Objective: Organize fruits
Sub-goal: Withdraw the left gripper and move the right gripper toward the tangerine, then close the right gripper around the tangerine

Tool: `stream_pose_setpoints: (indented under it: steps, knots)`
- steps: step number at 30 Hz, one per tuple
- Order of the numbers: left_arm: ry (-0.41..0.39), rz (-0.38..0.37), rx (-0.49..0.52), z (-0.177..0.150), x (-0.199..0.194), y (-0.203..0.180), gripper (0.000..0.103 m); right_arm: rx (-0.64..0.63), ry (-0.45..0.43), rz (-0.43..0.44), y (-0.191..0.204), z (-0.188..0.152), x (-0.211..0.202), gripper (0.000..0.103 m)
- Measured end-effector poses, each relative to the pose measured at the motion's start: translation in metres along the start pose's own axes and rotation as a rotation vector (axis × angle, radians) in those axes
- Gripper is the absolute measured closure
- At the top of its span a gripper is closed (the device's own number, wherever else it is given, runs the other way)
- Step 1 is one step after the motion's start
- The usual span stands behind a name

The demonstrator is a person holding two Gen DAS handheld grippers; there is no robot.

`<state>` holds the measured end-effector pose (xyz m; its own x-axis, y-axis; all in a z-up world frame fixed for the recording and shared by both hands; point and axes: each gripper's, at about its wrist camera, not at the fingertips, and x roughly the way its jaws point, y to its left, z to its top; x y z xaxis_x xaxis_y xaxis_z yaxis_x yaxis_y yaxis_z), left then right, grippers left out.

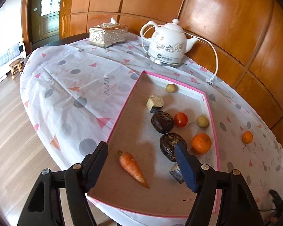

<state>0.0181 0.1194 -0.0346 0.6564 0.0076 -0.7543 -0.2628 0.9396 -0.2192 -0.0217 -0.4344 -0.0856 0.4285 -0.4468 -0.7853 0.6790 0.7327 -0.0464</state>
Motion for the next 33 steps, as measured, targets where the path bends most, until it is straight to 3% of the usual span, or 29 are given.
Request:
stream_pose_setpoints:
  steps: [3, 10, 21, 33]
  knots:
    - [0.002, 0.009, -0.012, -0.001, 0.001, 0.004, 0.028, -0.015, 0.018, 0.0, 0.003, 0.004, -0.001, 0.042]
    - [0.01, 0.017, -0.037, -0.002, 0.004, 0.01, 0.026, -0.065, 0.044, 0.112, 0.034, 0.011, -0.01, 0.042]
    - [0.025, 0.028, -0.075, -0.004, 0.007, 0.021, 0.026, -0.305, 0.067, 0.413, 0.142, 0.009, -0.037, 0.042]
    - [0.046, 0.05, -0.135, -0.008, 0.01, 0.037, 0.023, -0.41, 0.08, 0.555, 0.228, 0.023, -0.048, 0.042]
